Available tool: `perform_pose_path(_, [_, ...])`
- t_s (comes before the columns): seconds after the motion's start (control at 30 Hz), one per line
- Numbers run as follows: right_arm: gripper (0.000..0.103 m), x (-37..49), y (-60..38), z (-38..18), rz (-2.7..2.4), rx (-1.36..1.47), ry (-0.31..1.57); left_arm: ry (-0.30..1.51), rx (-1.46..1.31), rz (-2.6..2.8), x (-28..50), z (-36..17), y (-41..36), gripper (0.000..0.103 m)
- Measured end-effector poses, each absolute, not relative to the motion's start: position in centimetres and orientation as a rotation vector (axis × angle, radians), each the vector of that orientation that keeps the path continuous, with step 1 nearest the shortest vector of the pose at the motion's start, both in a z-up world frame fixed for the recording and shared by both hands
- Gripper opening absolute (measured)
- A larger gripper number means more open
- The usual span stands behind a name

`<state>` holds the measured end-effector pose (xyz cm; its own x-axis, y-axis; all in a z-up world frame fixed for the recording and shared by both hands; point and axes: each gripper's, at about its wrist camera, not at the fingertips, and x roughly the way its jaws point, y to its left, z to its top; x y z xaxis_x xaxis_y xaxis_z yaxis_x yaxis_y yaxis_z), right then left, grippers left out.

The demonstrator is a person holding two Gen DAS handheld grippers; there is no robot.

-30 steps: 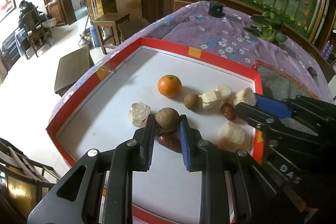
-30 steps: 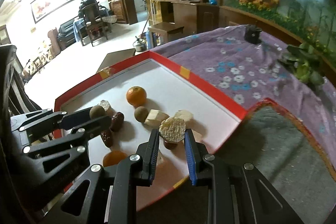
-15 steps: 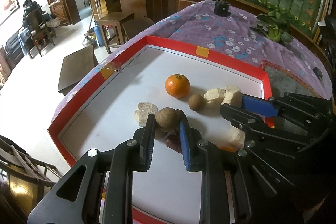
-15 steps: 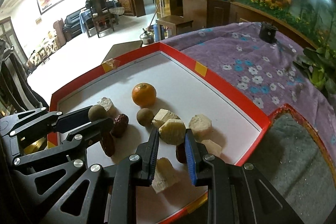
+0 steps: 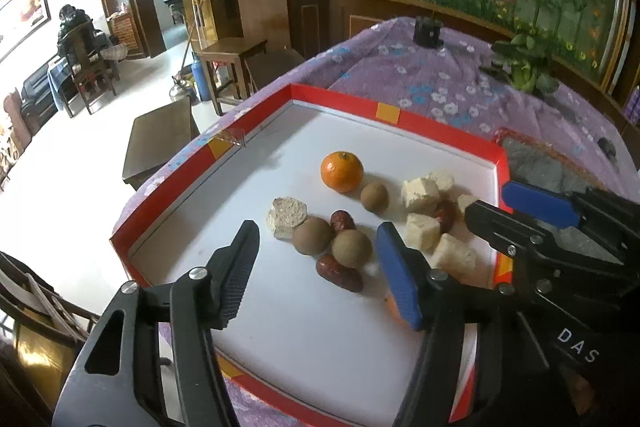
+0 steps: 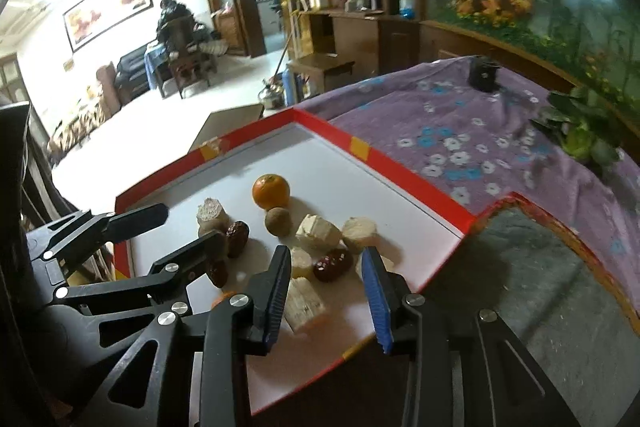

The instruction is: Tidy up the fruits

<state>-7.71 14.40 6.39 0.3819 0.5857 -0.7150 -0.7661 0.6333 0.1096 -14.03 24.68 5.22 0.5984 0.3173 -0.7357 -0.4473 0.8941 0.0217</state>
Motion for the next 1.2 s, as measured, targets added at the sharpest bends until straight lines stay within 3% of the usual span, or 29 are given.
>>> perform_pose_path(0.37, [0.046,-9.7,9.8,7.5,0.768,-0.178,0.724,0.786,-0.134,0.459,-14.9,6.8,21.6,0.064])
perform_pose_path(1.2, [0.046,-10.0,7.5,7.7,0.766,-0.138,0.732,0.765,-0.105,0.445,-15.1,7.5,19.4,0.064])
